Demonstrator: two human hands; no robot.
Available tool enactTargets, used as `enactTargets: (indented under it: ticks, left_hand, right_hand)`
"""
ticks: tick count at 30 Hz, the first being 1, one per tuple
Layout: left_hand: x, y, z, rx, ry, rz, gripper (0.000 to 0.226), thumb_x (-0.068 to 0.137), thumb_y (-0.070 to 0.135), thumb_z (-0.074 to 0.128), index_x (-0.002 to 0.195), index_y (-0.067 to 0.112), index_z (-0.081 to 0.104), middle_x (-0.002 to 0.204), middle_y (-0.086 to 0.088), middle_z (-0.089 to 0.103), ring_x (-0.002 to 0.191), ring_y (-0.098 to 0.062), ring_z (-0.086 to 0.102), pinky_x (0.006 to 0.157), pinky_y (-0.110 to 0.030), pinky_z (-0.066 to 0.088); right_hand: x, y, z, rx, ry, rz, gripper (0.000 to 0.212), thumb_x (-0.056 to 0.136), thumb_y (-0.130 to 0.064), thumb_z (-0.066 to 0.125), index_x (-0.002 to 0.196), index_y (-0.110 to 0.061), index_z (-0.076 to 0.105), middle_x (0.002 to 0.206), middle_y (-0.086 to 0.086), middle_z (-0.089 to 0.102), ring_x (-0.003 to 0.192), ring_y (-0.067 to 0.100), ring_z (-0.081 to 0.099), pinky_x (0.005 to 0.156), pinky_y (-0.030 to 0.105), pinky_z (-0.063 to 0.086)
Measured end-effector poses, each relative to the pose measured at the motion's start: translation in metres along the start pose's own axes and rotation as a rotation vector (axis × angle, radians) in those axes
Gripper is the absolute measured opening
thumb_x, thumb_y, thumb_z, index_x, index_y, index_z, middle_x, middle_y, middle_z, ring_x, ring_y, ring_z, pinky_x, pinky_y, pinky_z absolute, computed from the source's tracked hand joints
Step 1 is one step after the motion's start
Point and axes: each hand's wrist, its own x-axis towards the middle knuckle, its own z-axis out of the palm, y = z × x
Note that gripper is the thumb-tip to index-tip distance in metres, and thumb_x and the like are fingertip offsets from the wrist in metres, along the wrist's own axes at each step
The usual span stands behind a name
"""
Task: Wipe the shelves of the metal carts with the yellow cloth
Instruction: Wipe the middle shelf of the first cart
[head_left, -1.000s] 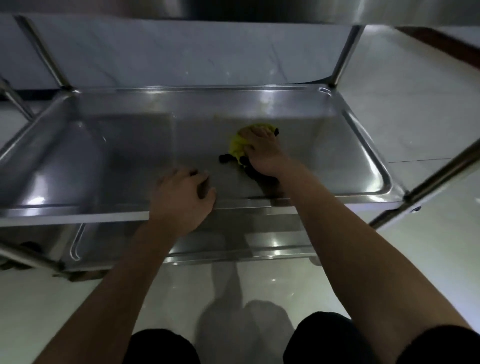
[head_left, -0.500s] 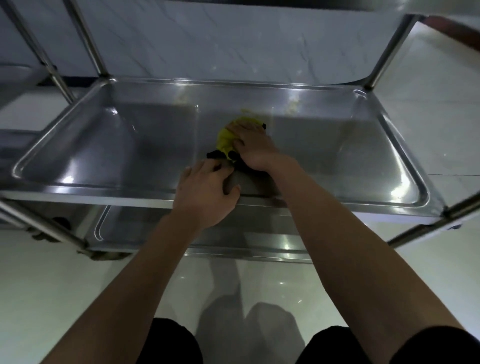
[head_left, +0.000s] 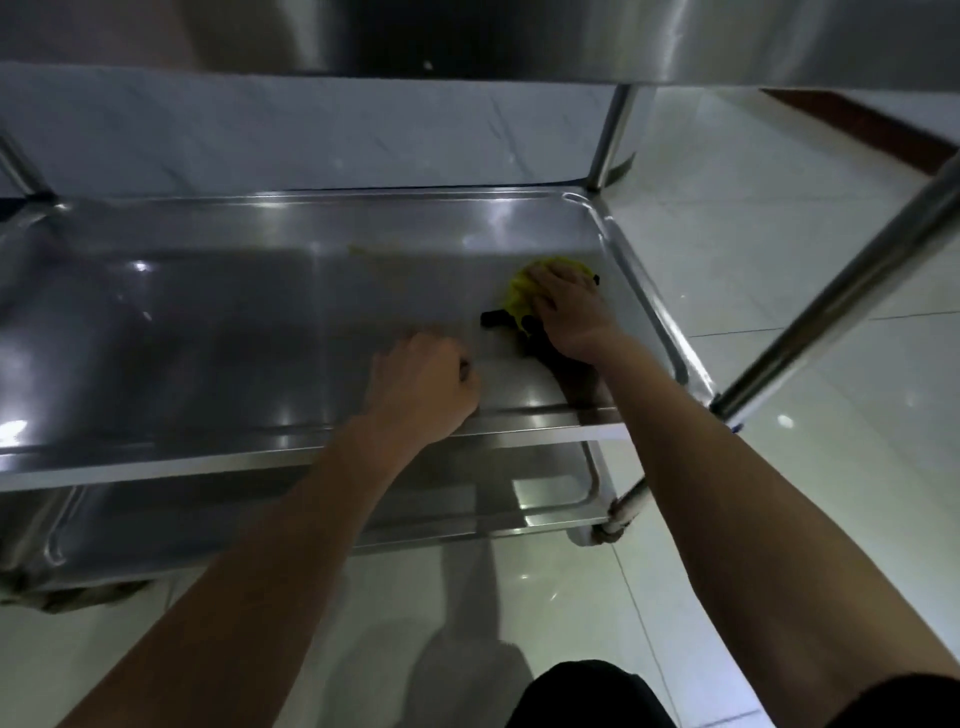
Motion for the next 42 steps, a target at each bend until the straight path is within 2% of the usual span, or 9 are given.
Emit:
enactTargets:
  ticks: [5,11,13,17,21,25,29,36,42]
  left_hand:
    - [0.006,0.008,0.018,-0.012,0.099,-0.047,0.019,0.084,0.034,0.055,0.089,0.026,0.072,0.094,-0.001,0.068,0.091,-0.028,0.063,0.079,-0.038,0.048]
    - [0.006,0.006,0.025,-0.024,0.136,0.006,0.020,0.084,0.037,0.056,0.091,0.029,0.073,0.092,0.006,0.067,0.088,-0.022,0.062,0.078,-0.035,0.046]
    - [0.005,0.005,0.023,-0.029,0.140,0.028,0.021,0.085,0.039,0.057,0.095,0.030,0.073,0.098,0.006,0.069,0.094,-0.022,0.063,0.081,-0.036,0.047]
    - [0.001,-0.011,0.012,-0.100,0.024,0.098,0.040,0.088,0.052,0.052,0.121,0.035,0.068,0.132,0.012,0.062,0.120,-0.020,0.058,0.099,-0.042,0.048]
    - [-0.013,-0.054,-0.003,-0.005,0.082,-0.001,0.049,0.085,0.063,0.044,0.120,0.036,0.066,0.130,0.007,0.062,0.120,-0.025,0.056,0.099,-0.045,0.047]
    - [-0.033,-0.095,-0.008,0.093,0.129,-0.146,0.039,0.086,0.062,0.056,0.117,0.040,0.066,0.124,0.001,0.063,0.116,-0.032,0.054,0.095,-0.048,0.044]
    - [-0.037,-0.109,-0.007,0.142,0.115,-0.109,0.044,0.088,0.066,0.050,0.124,0.044,0.061,0.125,0.002,0.062,0.115,-0.029,0.054,0.096,-0.043,0.042]
    - [-0.038,-0.119,-0.002,0.107,0.122,-0.104,0.049,0.089,0.069,0.037,0.127,0.046,0.057,0.135,0.008,0.055,0.123,-0.023,0.049,0.099,-0.045,0.037]
    - [-0.037,-0.120,-0.006,0.090,0.143,-0.088,0.053,0.085,0.072,0.037,0.125,0.047,0.061,0.132,0.006,0.059,0.120,-0.025,0.053,0.097,-0.046,0.039]
  right_hand:
    - [-0.015,0.065,-0.029,-0.002,0.086,0.190,0.045,0.102,-0.029,0.040,0.148,-0.027,0.040,0.159,0.006,0.028,0.147,0.028,0.024,0.118,0.040,0.023]
    - [-0.013,0.065,-0.025,-0.034,0.095,0.204,0.047,0.103,-0.027,0.036,0.150,-0.029,0.035,0.160,0.007,0.024,0.147,0.031,0.020,0.118,0.043,0.022]
    - [-0.014,0.065,-0.025,-0.053,0.090,0.205,0.047,0.103,-0.027,0.035,0.150,-0.029,0.034,0.160,0.008,0.024,0.147,0.032,0.020,0.119,0.044,0.022]
    - [-0.012,0.060,-0.022,-0.052,0.086,0.182,0.046,0.102,-0.027,0.037,0.148,-0.030,0.036,0.160,0.006,0.026,0.146,0.033,0.020,0.119,0.046,0.020]
    - [-0.002,0.034,-0.009,-0.036,0.061,0.131,0.047,0.101,-0.026,0.038,0.148,-0.028,0.036,0.159,0.008,0.027,0.147,0.035,0.020,0.120,0.049,0.019]
    - [0.016,-0.008,0.009,-0.023,0.035,0.047,0.048,0.101,-0.027,0.039,0.149,-0.027,0.037,0.158,0.008,0.029,0.147,0.035,0.022,0.119,0.050,0.019]
    - [0.036,-0.064,0.033,0.015,0.027,-0.058,0.046,0.101,-0.027,0.041,0.147,-0.028,0.040,0.157,0.007,0.031,0.145,0.034,0.023,0.118,0.052,0.020]
    - [0.068,-0.167,0.077,0.066,-0.138,-0.282,0.049,0.103,-0.029,0.038,0.152,-0.030,0.033,0.162,0.003,0.024,0.150,0.029,0.015,0.121,0.048,0.015]
    - [0.066,-0.157,0.077,0.091,-0.122,-0.299,0.048,0.104,-0.029,0.039,0.152,-0.028,0.035,0.162,0.005,0.025,0.150,0.028,0.017,0.122,0.044,0.013]
